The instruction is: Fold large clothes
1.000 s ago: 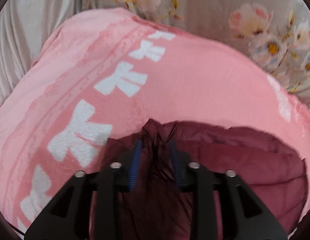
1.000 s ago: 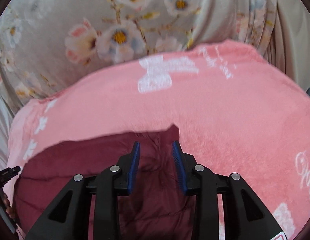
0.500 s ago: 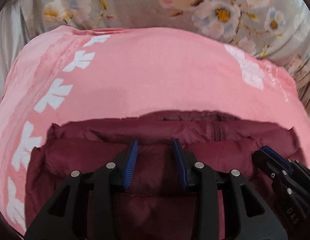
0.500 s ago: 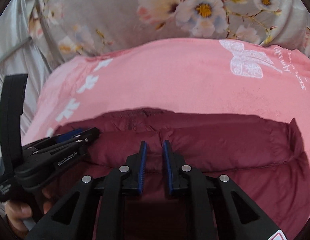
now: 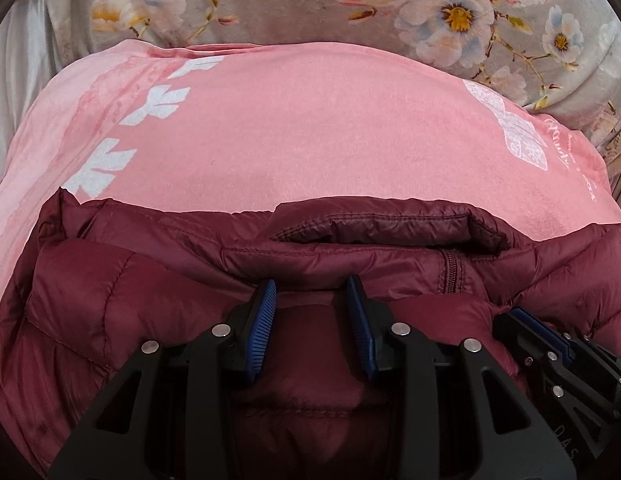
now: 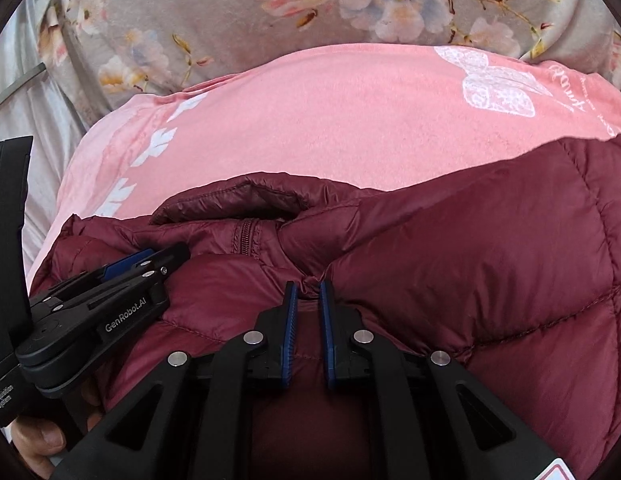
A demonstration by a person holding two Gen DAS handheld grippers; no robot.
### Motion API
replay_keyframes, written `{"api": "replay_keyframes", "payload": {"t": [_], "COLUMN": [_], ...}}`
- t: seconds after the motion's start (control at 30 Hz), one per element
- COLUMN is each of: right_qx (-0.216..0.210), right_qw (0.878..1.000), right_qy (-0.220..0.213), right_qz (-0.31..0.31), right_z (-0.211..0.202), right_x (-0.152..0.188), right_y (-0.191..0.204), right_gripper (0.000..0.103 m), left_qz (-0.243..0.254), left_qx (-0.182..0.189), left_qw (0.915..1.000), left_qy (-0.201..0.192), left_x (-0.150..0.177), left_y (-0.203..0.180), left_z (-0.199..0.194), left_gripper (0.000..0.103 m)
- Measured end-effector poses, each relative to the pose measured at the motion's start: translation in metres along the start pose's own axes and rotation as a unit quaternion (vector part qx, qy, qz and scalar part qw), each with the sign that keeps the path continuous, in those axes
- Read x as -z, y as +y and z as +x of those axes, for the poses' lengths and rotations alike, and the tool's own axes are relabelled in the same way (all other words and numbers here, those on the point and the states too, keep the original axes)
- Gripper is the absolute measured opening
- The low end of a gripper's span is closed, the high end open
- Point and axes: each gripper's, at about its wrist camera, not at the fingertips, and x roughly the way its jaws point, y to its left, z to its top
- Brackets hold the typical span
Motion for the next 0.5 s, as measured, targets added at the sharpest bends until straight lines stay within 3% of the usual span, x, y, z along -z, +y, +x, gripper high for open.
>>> {"api": "replay_keyframes", "payload": {"t": [0.5], "right_qx": [-0.012], "right_qw": [1.000], "right_qy": [0.004], "right_qz": [0.010], "right_z": [0.0050], "right_x": [0.0005], "right_y": [-0.0054], "right_gripper": [0.008], "left_qz": [-0.003], "left_qx": [0.009], "left_qw": [1.0000], "left_qy": [-0.001], "left_x": [-0.0024], "left_y": [-0.0002], "left_z": [0.0014], "left_gripper": [0.040]}}
